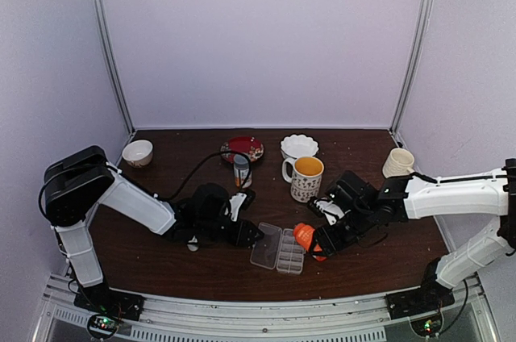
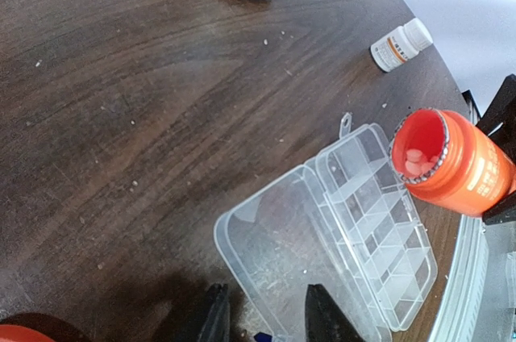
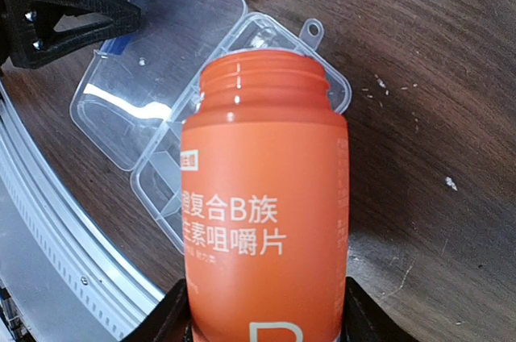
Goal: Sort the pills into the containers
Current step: Pour the pill into the compartment of the pill container.
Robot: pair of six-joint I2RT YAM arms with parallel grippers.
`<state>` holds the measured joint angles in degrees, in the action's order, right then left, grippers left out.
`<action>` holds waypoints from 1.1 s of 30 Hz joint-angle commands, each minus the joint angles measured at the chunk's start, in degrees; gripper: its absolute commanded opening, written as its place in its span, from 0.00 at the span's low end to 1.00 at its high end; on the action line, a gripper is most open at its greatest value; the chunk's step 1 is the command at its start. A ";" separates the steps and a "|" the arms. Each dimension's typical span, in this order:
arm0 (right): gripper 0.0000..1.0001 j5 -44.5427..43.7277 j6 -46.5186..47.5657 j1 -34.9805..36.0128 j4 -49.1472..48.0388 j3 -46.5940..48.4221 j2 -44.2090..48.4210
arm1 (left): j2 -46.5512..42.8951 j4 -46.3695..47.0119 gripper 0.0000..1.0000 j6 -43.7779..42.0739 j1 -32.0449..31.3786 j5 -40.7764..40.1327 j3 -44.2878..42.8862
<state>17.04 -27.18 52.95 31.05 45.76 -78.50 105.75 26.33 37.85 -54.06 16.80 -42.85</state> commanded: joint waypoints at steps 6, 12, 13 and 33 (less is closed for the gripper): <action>0.00 2.62 -0.82 -0.13 -2.31 0.70 0.11 | -0.73 4.70 0.40 0.08 -0.23 -0.16 1.28; 0.00 -1.54 -0.69 -0.13 1.62 2.07 -1.53 | -0.82 5.05 0.40 0.10 -0.25 -0.03 1.48; 0.00 0.97 -1.09 -0.13 -0.17 1.26 -1.09 | -0.74 4.98 0.40 0.10 -0.20 -0.01 1.46; 0.00 -2.36 0.45 -0.04 8.30 5.21 -2.72 | -0.64 5.22 0.40 0.21 -0.23 -0.05 1.50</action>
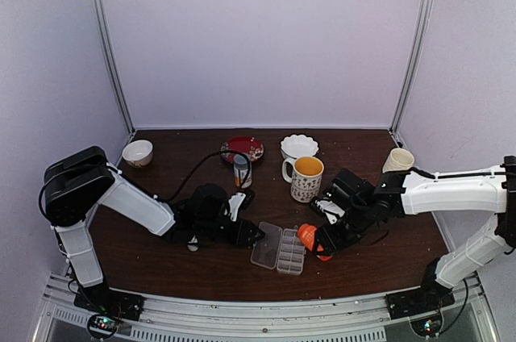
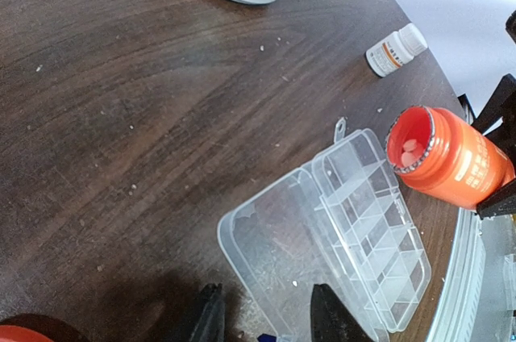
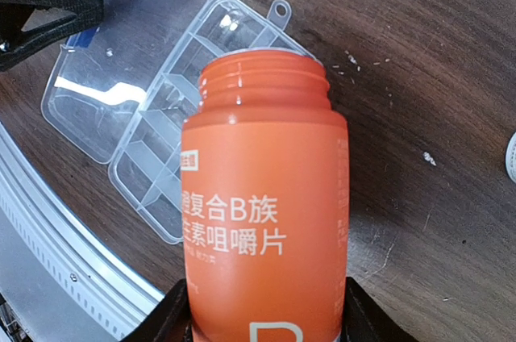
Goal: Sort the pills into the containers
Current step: Pour the pill into the compartment of the pill container.
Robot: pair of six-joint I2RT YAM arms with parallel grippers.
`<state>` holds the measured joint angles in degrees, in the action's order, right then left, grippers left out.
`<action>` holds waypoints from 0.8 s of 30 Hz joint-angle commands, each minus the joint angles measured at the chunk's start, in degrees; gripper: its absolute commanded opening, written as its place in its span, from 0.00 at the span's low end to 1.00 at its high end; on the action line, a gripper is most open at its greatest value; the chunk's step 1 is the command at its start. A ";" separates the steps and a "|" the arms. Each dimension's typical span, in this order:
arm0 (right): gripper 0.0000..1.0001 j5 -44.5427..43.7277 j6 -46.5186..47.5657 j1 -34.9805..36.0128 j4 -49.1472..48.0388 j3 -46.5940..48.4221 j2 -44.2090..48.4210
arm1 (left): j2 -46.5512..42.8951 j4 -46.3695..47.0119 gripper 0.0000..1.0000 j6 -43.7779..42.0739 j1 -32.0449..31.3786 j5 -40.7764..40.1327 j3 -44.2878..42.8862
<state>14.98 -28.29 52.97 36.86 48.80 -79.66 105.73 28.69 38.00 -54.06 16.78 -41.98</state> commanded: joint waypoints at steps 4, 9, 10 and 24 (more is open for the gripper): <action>0.00 -1.57 0.86 -0.06 2.03 1.75 -1.62 | -0.62 2.82 0.40 0.06 -0.20 0.08 0.66; 0.00 0.90 2.19 0.04 1.29 3.44 -2.34 | -0.62 2.78 0.40 0.06 -0.24 0.09 0.62; 0.00 -0.53 2.01 0.05 1.79 3.88 -2.53 | -0.62 2.78 0.40 0.06 -0.23 0.08 0.59; 0.00 -3.12 4.25 0.05 6.15 8.11 -6.07 | -0.56 2.69 0.40 0.01 -0.25 0.08 0.50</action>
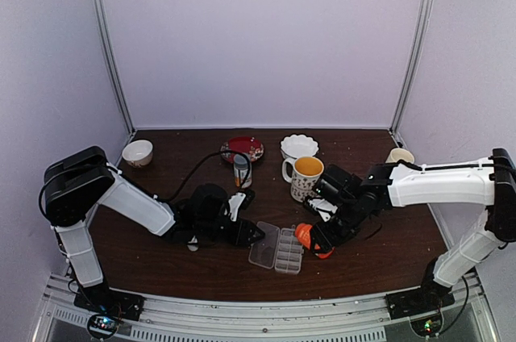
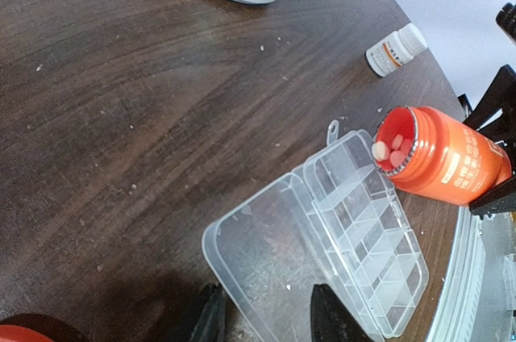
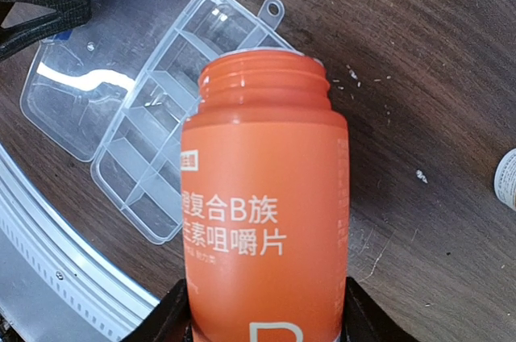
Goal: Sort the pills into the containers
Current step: Pour the pill into the compartment of the pill container.
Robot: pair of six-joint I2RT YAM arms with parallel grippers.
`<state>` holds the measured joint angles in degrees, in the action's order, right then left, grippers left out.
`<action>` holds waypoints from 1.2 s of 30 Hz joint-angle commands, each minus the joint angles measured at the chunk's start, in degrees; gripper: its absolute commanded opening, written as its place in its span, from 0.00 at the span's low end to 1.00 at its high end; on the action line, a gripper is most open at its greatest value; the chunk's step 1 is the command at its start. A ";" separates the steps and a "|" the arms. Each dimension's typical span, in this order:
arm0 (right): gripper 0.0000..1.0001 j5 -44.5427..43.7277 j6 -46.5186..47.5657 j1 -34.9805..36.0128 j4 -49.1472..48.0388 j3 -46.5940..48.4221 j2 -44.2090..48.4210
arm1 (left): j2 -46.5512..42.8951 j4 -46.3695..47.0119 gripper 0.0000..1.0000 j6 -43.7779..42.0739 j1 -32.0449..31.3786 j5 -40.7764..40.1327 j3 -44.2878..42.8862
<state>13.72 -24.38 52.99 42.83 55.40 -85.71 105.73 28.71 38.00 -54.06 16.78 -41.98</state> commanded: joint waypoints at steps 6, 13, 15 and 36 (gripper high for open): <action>0.00 0.57 -0.08 0.01 -3.19 0.80 1.69 | -0.46 2.63 0.40 -0.06 -0.20 0.26 0.40; 0.00 -1.90 1.14 0.14 0.64 2.18 -0.92 | -0.37 2.58 0.40 -0.09 -0.20 0.22 0.39; 0.00 -4.03 1.44 0.11 3.25 3.38 -2.08 | -0.35 2.58 0.40 0.05 -0.21 0.19 0.34; 0.00 -2.64 -0.53 0.36 -2.61 0.87 2.11 | -0.36 2.67 0.40 0.08 -0.25 0.11 0.49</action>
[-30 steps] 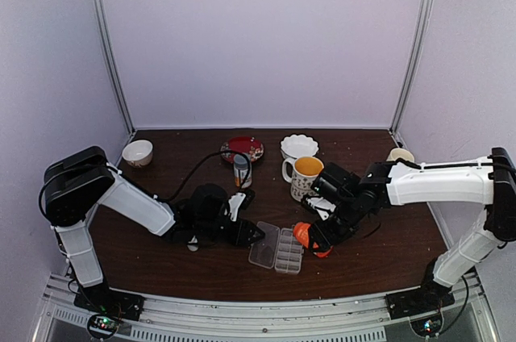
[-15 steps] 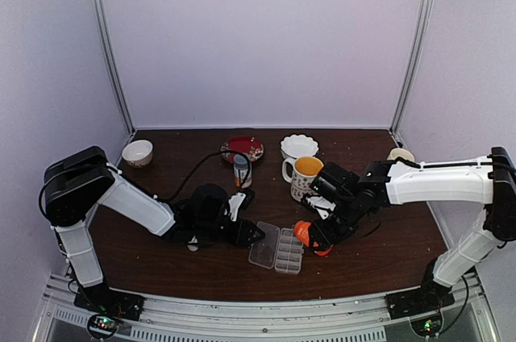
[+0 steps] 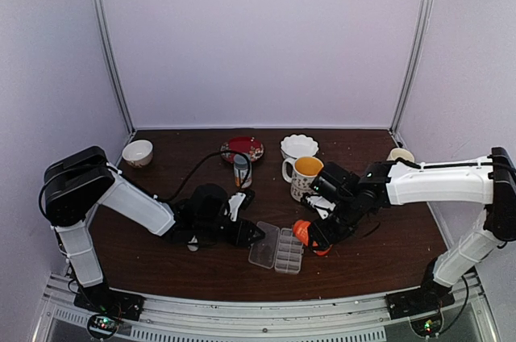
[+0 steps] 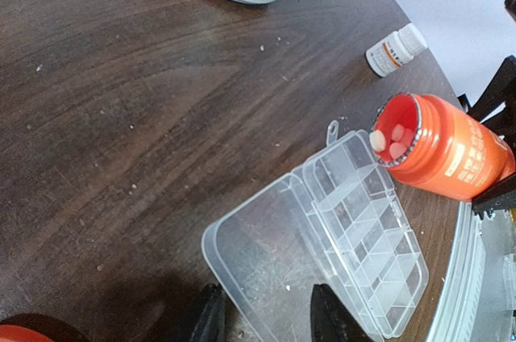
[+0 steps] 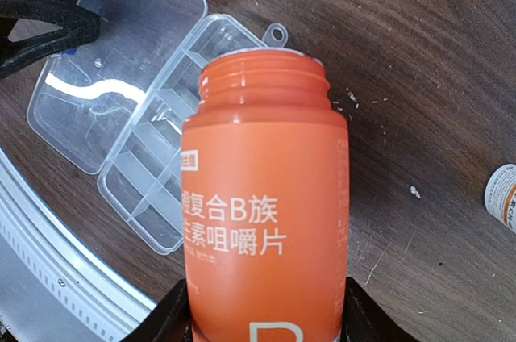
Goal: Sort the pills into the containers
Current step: Pour the pill into the compartment of the pill container.
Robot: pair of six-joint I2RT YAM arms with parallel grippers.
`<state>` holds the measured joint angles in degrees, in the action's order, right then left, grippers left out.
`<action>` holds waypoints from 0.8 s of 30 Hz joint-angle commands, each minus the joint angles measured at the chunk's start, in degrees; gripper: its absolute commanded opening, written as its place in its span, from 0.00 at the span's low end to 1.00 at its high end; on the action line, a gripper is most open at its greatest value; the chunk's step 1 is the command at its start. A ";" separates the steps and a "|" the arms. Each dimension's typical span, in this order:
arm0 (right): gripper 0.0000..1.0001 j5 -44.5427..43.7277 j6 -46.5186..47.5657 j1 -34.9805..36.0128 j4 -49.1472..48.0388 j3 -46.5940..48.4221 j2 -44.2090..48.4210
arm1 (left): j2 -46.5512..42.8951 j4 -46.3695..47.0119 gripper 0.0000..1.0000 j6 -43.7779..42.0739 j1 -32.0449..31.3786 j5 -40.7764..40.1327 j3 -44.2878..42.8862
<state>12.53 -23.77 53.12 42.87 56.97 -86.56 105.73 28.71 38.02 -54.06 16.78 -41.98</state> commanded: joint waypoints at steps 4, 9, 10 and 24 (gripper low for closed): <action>0.00 -1.06 0.91 0.75 2.13 1.51 -1.21 | -0.40 2.67 0.40 -0.01 -0.24 0.05 0.40; 0.00 1.05 -0.18 0.75 -1.24 -0.55 0.39 | -0.36 2.76 0.40 0.07 -0.22 0.09 0.49; 0.00 0.40 0.41 0.80 1.42 0.99 -0.87 | -0.35 2.76 0.40 0.07 -0.24 0.10 0.51; 0.00 -3.30 0.17 2.07 4.32 2.81 -0.85 | -0.31 2.73 0.40 0.12 -0.18 0.04 0.45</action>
<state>12.53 -23.77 54.78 44.56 57.82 -86.56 105.73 28.71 38.02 -54.06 16.80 -41.98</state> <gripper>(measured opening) 0.548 0.395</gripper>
